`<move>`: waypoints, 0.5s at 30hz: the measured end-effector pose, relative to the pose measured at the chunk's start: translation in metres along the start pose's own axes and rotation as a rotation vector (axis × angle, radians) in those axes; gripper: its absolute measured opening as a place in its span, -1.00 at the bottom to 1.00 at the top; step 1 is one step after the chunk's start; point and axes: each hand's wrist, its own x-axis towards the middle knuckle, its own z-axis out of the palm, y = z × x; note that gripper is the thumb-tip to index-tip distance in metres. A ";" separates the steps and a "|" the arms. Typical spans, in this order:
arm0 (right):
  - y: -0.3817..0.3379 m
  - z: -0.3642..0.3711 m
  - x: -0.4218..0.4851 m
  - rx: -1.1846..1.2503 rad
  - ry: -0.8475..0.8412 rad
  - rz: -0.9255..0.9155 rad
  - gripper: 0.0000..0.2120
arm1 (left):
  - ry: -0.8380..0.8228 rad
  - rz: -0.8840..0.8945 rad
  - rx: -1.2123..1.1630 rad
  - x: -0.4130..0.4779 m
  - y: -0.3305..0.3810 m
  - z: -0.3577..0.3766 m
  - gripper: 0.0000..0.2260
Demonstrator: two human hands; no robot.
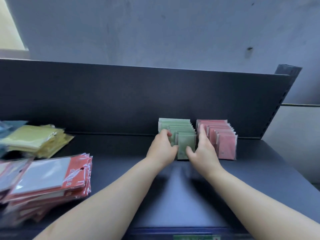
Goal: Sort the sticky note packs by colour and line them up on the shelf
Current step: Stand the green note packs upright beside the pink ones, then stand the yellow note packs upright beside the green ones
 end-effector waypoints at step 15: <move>-0.068 0.049 -0.048 -0.223 -0.337 -0.373 -0.65 | 0.231 0.034 0.304 -0.092 -0.022 -0.089 -0.66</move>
